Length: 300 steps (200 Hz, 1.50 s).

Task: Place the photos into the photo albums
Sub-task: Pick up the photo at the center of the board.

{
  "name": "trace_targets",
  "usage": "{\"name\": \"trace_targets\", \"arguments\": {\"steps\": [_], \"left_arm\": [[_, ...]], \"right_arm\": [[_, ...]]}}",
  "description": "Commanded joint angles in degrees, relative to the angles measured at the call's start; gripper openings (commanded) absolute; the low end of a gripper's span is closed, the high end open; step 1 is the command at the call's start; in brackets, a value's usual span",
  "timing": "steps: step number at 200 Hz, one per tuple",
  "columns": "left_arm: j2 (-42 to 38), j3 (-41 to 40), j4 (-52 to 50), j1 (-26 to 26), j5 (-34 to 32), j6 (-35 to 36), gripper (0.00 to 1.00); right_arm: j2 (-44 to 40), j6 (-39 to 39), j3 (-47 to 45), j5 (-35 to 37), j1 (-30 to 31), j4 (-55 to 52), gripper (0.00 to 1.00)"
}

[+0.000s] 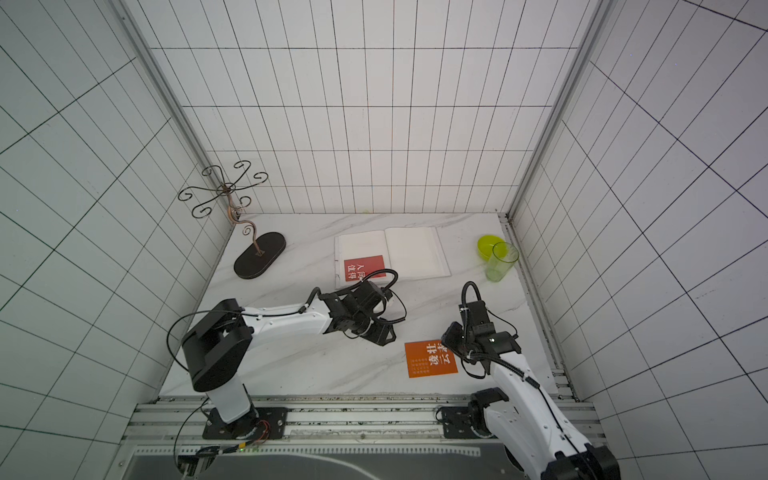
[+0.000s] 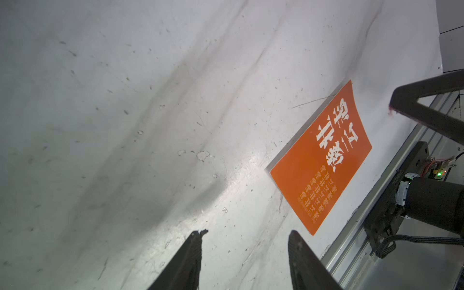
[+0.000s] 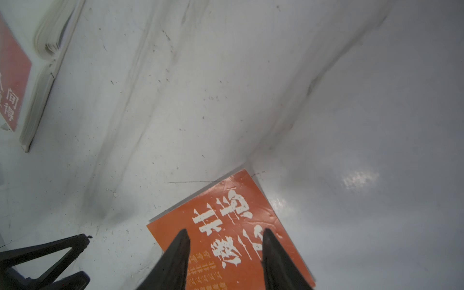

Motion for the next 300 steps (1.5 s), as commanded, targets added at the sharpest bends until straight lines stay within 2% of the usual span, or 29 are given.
{"name": "trace_targets", "arguments": {"steps": [1,47,213,247,300], "left_arm": [[2.7,1.9,4.3,0.0,4.5,-1.1,0.56],[6.3,1.5,7.3,-0.1,8.1,-2.9,0.56],[10.8,-3.7,20.4,0.3,16.3,-10.4,0.55],[10.6,-6.1,26.6,0.9,18.4,-14.3,0.46],[10.4,-6.1,26.6,2.2,17.8,-14.2,0.27]], "right_arm": [[-2.5,4.9,-5.4,-0.6,0.0,-1.5,0.48],[-2.6,7.4,-11.8,-5.9,0.0,3.4,0.48],[0.6,6.4,-10.8,-5.7,0.0,4.0,0.47],[1.2,6.7,-10.8,-6.2,0.0,4.5,0.47],[2.0,6.6,-10.4,-5.9,0.0,4.7,0.47]]}}
